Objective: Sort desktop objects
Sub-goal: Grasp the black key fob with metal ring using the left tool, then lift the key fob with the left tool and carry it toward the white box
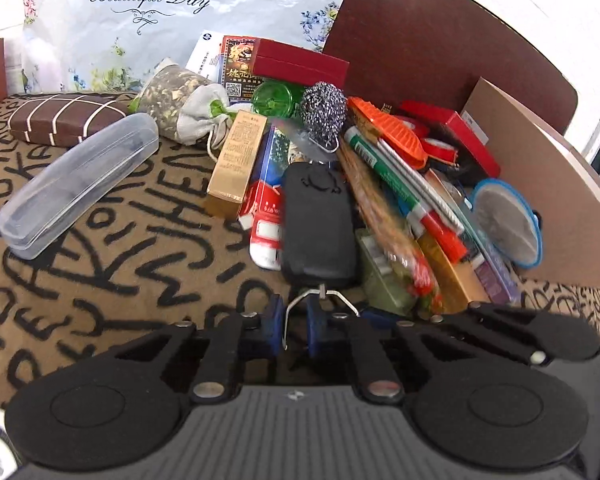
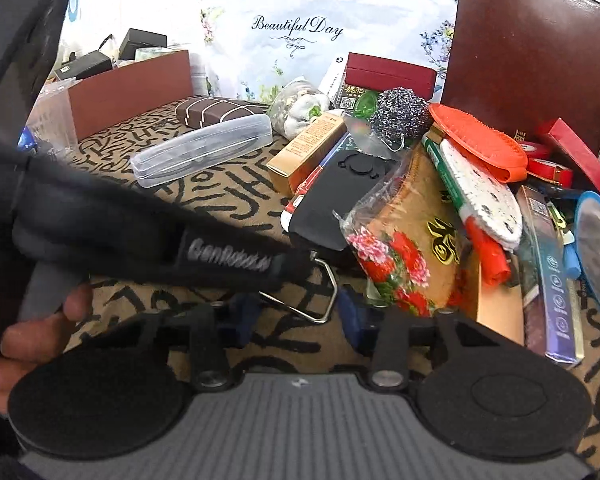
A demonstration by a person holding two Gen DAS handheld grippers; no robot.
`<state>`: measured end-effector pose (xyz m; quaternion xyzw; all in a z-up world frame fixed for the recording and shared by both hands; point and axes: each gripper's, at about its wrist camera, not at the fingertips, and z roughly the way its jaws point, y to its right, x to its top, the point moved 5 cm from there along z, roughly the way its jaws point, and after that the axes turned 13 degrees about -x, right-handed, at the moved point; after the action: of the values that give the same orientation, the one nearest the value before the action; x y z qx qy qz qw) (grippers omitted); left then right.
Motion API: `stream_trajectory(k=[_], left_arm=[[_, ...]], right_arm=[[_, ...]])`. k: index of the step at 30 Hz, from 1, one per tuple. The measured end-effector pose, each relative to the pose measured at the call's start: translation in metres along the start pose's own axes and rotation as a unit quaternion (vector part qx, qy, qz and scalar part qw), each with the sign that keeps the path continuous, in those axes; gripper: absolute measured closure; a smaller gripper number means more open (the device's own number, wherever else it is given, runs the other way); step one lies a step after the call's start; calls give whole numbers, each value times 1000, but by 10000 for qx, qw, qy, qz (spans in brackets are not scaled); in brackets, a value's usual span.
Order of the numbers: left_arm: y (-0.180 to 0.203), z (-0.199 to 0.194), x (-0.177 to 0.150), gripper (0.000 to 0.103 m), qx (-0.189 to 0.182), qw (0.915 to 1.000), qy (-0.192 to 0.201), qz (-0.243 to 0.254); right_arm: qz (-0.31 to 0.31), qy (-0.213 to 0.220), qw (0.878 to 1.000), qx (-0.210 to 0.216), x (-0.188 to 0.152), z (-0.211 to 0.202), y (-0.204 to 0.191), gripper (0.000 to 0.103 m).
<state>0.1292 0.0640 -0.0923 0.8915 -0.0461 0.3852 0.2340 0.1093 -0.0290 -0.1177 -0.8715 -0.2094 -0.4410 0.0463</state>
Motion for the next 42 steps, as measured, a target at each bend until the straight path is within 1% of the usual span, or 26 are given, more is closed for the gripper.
stream_trajectory(k=[3, 8, 9, 10, 11, 12, 14, 16, 17, 18, 19, 20, 21, 22, 23, 24, 26, 28, 31, 33, 37, 40, 42], left_arm=[[3, -11, -8, 93, -127, 9998, 26, -145], [21, -19, -24, 92, -166, 9998, 10, -67], [24, -21, -28, 92, -213, 9997, -17, -81], [26, -22, -33, 95, -274, 9995, -78, -112], [30, -24, -38, 98, -300, 9994, -110, -112], [33, -27, -43, 99, -279, 9995, -109, -58], [38, -36, -52, 99, -288, 9995, -92, 4], [37, -43, -53, 97, -382, 9992, -3, -90], [35, -46, -50, 95, -343, 9993, 90, -144], [32, -49, -45, 91, -282, 9992, 204, -191], [29, -50, -39, 82, -242, 9990, 292, -228], [26, -51, -32, 77, -208, 9988, 346, -280], [22, -49, -25, 70, -192, 9984, 404, -346], [19, -47, -17, 66, -211, 9979, 457, -403], [17, -43, -10, 65, -224, 9976, 474, -455], [15, -39, -3, 64, -229, 9974, 475, -487], [13, -30, 8, 62, -273, 9971, 503, -498], [13, -19, 18, 56, -308, 9971, 500, -479], [11, -3, 29, 56, -231, 9980, 429, -407], [7, 7, 33, 56, -187, 9981, 369, -452], [0, 21, 42, 55, -212, 9982, 324, -452], [-4, 25, 49, 51, -315, 9980, 293, -457], [-6, 27, 55, 51, -360, 9981, 243, -447]], right_arm=[[-17, -69, 9999, 102, -7, -11, 4, 73], [-24, -126, 9995, 288, -18, -27, 4, 74], [-28, -147, 9992, 381, -20, -30, 2, 76], [-40, -177, 9986, 494, -22, -33, -1, 76], [-98, -173, 9981, 578, -23, -37, -4, 76], [-247, -179, 9977, 606, -27, -42, -9, 76], [-476, -128, 9970, 599, -32, -50, -14, 76], [-442, -118, 9971, 614, -36, -56, -13, 76], [-376, -118, 9975, 580, -35, -57, -11, 76], [-298, -87, 9983, 493, -33, -58, -8, 75], [-243, -54, 9988, 410, -29, -57, -6, 74], [-194, -26, 9992, 357, -25, -56, -3, 74], [-128, -10, 9994, 310, -21, -52, 0, 72], [-48, 10, 9996, 263, -16, -50, 2, 70], [38, 51, 9997, 231, -12, -47, 4, 62], [108, 95, 9997, 196, -8, -43, 5, 56], [184, 89, 9997, 148, -3, -31, 6, 56], [319, 15, 9994, 126, 0, -19, 7, 56], [617, -127, 9980, 41, 2, -1, 13, 56], [755, -115, 9971, -2, 4, 7, 15, 55], [910, -79, 9957, -130, 9, 17, 17, 54], [1022, -71, 9946, -154, 13, 23, 19, 54], [997, -62, 9949, -157, 16, 28, 20, 52]])
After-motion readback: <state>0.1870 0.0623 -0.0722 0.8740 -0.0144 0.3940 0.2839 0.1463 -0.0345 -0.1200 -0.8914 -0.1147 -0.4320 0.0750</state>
